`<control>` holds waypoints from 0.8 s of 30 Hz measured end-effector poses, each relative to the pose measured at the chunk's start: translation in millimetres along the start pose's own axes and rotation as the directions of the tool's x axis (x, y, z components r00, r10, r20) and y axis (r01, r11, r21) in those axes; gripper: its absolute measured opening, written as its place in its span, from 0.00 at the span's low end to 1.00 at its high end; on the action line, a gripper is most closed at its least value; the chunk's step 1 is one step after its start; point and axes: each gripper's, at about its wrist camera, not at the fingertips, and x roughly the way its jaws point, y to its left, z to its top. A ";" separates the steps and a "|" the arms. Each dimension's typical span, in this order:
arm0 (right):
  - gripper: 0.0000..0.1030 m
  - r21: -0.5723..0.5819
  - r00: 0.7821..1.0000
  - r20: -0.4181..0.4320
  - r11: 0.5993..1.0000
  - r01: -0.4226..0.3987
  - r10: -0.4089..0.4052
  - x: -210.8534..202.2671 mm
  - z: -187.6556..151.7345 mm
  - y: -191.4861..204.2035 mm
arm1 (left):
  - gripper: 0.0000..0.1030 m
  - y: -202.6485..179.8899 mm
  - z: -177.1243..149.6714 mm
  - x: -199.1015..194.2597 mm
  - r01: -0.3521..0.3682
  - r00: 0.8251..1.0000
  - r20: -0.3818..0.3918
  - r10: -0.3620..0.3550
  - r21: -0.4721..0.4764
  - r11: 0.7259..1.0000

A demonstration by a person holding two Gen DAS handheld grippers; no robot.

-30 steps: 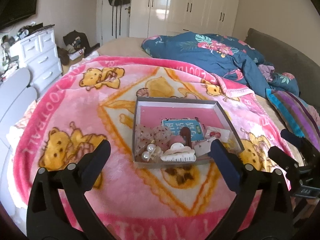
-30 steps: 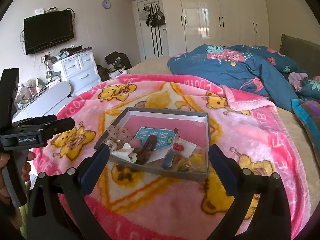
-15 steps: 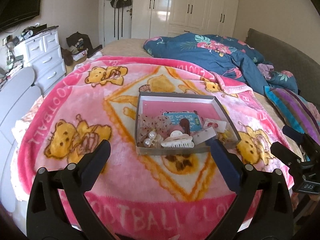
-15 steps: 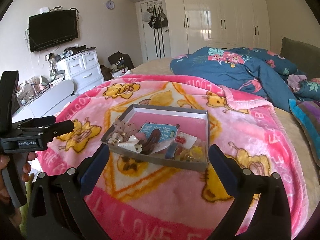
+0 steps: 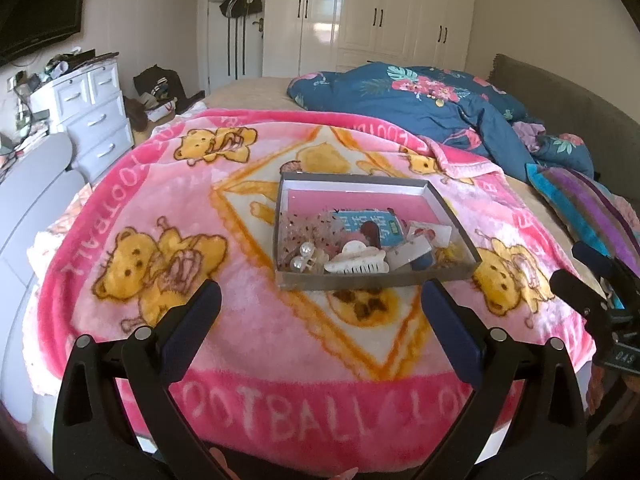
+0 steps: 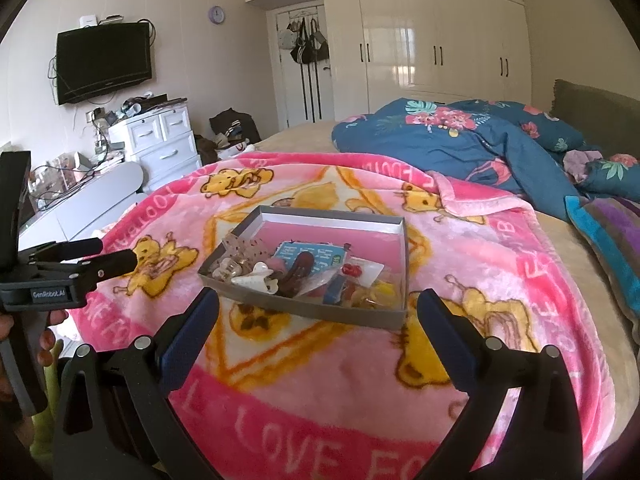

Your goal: Organize jewelry

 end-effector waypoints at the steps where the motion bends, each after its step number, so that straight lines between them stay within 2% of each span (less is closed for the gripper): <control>1: 0.96 0.000 1.000 0.000 1.000 0.001 -0.001 0.0 0.0 0.0 | 0.91 0.4 -1.7 -0.3 0.002 1.000 0.001 -0.002 0.004 1.000; 12: 0.96 0.030 1.000 -0.011 0.999 0.027 -0.027 4.9 -25.4 -3.4 | 0.91 12.7 -27.5 5.8 -0.010 1.000 0.002 0.010 0.002 1.000; 16: 0.96 0.055 0.999 -0.019 0.998 0.029 -0.028 10.4 -32.1 -4.2 | 0.91 18.0 -39.3 14.8 -0.007 1.000 -0.020 0.007 -0.007 1.000; 24: 0.96 0.087 0.997 -0.065 0.995 0.040 -0.035 30.8 -47.2 -2.9 | 0.91 19.6 -51.4 27.5 0.006 0.999 -0.033 -0.007 -0.021 1.000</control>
